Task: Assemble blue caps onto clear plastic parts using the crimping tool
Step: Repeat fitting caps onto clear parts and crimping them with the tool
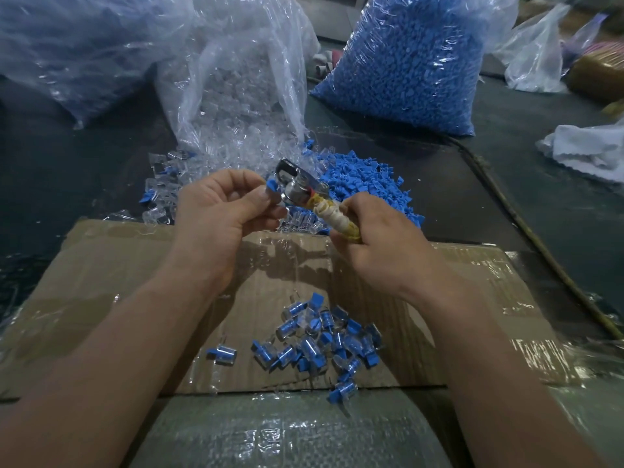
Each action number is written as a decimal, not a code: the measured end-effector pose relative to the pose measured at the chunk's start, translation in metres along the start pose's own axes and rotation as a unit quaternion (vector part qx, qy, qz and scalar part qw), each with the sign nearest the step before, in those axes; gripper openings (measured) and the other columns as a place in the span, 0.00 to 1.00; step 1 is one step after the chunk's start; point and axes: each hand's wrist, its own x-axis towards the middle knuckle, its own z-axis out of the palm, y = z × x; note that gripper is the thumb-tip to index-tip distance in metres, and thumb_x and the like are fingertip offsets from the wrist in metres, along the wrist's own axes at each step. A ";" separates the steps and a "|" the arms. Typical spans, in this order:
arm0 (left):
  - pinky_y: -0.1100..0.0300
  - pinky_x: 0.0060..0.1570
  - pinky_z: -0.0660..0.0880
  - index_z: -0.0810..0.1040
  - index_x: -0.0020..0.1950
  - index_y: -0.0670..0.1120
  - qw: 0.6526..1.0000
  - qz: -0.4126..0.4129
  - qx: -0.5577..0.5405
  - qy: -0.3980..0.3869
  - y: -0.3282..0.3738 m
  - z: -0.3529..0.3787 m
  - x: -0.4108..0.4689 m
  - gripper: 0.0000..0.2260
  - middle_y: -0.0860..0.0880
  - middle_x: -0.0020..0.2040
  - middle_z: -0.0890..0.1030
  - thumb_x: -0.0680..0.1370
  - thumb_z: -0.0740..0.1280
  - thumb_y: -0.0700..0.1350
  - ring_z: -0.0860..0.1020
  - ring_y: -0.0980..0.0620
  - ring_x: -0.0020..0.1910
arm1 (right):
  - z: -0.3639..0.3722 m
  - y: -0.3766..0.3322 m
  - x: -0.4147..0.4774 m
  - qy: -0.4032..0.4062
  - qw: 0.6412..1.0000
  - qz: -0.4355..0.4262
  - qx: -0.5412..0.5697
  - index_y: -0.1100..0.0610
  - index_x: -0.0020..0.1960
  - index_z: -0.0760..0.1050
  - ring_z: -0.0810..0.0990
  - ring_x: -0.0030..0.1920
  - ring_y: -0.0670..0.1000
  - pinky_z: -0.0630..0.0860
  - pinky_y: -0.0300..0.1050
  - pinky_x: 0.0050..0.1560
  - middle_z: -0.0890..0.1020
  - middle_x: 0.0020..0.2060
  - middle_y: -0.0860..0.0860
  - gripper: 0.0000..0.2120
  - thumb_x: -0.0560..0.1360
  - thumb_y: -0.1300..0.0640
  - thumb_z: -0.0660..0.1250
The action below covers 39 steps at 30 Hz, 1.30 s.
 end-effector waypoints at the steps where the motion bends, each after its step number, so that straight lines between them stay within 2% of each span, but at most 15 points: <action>1: 0.66 0.31 0.77 0.75 0.39 0.42 1.000 0.002 0.002 -0.001 0.000 0.000 0.000 0.03 0.49 0.30 0.81 0.69 0.66 0.35 0.80 0.55 0.30 | 0.000 0.000 0.000 -0.005 1.000 0.002 0.003 0.49 0.50 0.61 0.64 0.37 0.39 0.57 0.33 0.34 0.65 0.39 0.41 0.09 0.76 0.54 0.62; 16: 0.66 0.31 0.76 0.75 0.39 0.42 1.000 0.020 0.016 0.001 -0.001 0.000 0.000 0.06 0.49 0.30 0.81 0.72 0.64 0.32 0.80 0.55 0.30 | 0.000 -0.002 0.000 -0.042 0.999 -0.010 0.012 0.49 0.50 0.62 0.65 0.38 0.40 0.59 0.33 0.35 0.66 0.39 0.41 0.07 0.76 0.53 0.61; 27: 0.66 0.30 0.76 0.74 0.39 0.45 0.996 0.076 0.047 0.017 -0.001 0.005 -0.006 0.06 0.52 0.29 0.81 0.72 0.65 0.34 0.79 0.57 0.29 | 0.006 -0.005 0.002 -0.010 1.000 -0.021 0.000 0.48 0.45 0.62 0.65 0.35 0.40 0.60 0.40 0.33 0.67 0.35 0.41 0.09 0.74 0.55 0.63; 35: 0.65 0.32 0.78 0.75 0.39 0.45 0.994 0.074 0.070 0.035 -0.002 0.003 -0.005 0.07 0.52 0.30 0.81 0.73 0.65 0.34 0.80 0.55 0.30 | 0.010 -0.008 0.001 0.034 0.999 -0.020 -0.009 0.48 0.43 0.63 0.65 0.33 0.39 0.58 0.37 0.30 0.67 0.33 0.41 0.09 0.73 0.57 0.64; 39: 0.65 0.32 0.77 0.75 0.39 0.45 0.994 0.070 0.073 0.039 -0.002 0.003 -0.005 0.08 0.52 0.30 0.81 0.74 0.65 0.33 0.79 0.55 0.30 | 0.012 -0.005 0.002 0.030 0.999 -0.021 -0.016 0.47 0.46 0.63 0.64 0.35 0.38 0.59 0.34 0.33 0.66 0.35 0.40 0.10 0.74 0.57 0.64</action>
